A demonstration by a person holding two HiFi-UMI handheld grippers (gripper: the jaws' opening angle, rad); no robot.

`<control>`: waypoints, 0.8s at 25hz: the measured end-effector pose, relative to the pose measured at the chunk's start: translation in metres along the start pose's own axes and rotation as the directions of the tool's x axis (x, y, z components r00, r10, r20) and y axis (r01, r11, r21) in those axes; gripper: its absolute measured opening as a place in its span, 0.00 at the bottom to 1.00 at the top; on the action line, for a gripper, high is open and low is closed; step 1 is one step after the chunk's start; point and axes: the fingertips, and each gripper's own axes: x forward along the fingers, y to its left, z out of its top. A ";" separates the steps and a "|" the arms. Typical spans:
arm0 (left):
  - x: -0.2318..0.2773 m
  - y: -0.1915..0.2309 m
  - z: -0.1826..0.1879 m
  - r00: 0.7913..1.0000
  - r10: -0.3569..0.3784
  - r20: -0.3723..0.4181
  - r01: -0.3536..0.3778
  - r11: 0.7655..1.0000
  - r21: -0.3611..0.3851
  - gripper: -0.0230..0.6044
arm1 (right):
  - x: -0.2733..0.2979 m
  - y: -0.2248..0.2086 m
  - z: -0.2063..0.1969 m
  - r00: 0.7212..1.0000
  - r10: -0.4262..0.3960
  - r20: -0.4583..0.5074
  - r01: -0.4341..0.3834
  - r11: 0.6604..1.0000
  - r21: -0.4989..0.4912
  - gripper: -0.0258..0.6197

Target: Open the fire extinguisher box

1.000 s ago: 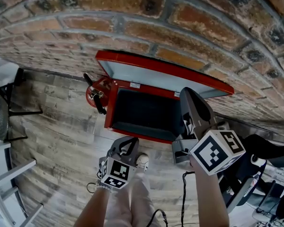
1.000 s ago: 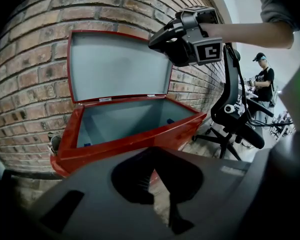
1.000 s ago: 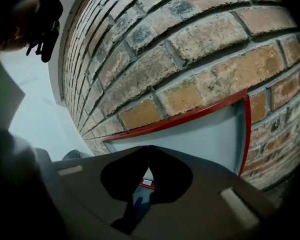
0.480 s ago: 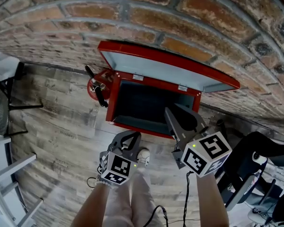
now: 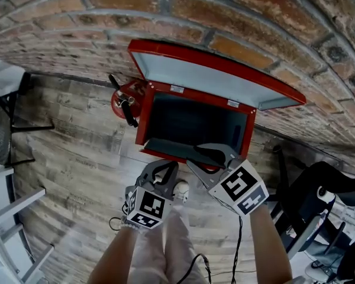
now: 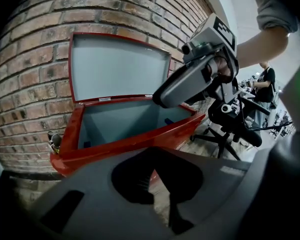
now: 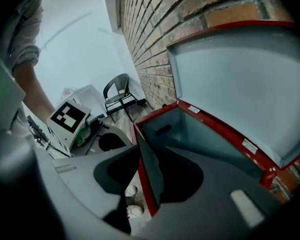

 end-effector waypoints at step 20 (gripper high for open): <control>-0.015 -0.014 -0.043 0.999 -0.025 -0.037 0.026 1.000 0.009 0.03 | 0.027 0.048 -0.065 0.952 0.216 -0.214 -0.226 0.974 -0.019 0.25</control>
